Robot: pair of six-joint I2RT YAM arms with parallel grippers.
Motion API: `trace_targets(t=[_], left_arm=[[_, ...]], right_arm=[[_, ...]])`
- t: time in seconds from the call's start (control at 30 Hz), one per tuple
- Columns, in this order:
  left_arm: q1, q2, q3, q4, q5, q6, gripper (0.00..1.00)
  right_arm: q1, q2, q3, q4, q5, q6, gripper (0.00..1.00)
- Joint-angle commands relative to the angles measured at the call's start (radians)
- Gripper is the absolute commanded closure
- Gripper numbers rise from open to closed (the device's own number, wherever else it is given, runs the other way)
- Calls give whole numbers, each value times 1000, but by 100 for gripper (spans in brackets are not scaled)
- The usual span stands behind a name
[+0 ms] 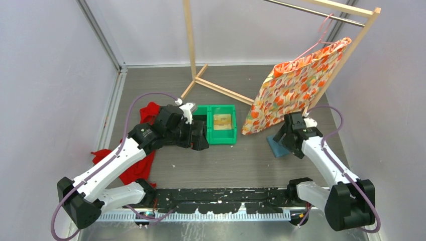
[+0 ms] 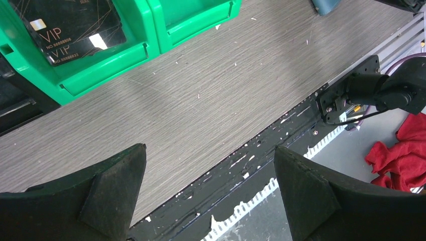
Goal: Take the credit cards out of the card holder
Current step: Move the card holder to the center of the board.
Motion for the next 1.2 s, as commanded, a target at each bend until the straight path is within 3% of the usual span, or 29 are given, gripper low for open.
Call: trace_targets(t=[0.0,0.1,0.27,0.3,0.4,0.5,0.6,0.63,0.73,0.8,0.83,0.87,0.97,1.17], left_arm=[[-4,5,32,46,20,4,0],[-4,2,26,52,33,12,0],[-4,4,22,52,41,23,0],[-4,7,23,51,40,24,0],[-4,16,16,68,54,23,0],[-4,30,13,88,79,17,0],[-4,42,16,93,88,15,0],[-4,45,17,93,89,14,0],[-4,45,14,92,92,16,0],[-4,42,12,93,91,15,0],[-4,40,10,92,90,16,0],[-5,39,9,93,85,15,0],[-4,40,8,91,74,6,0],[-4,38,14,91,58,-16,0]], right_arm=[[-14,47,-25,153,-24,-2,7],[-13,70,-67,197,-87,14,16],[38,39,-147,245,-202,83,44],[63,25,-157,239,-210,107,55],[170,-12,-167,237,-252,210,67],[333,-53,-146,237,-242,340,64],[422,-69,-100,188,-211,379,33],[429,-74,-80,156,-196,375,28],[433,-100,-34,64,-128,307,25],[432,-97,-8,35,-87,234,31],[431,-83,7,25,-66,189,40],[433,-66,25,28,-55,133,55],[432,30,92,23,-31,20,78],[432,190,164,82,23,-100,78]])
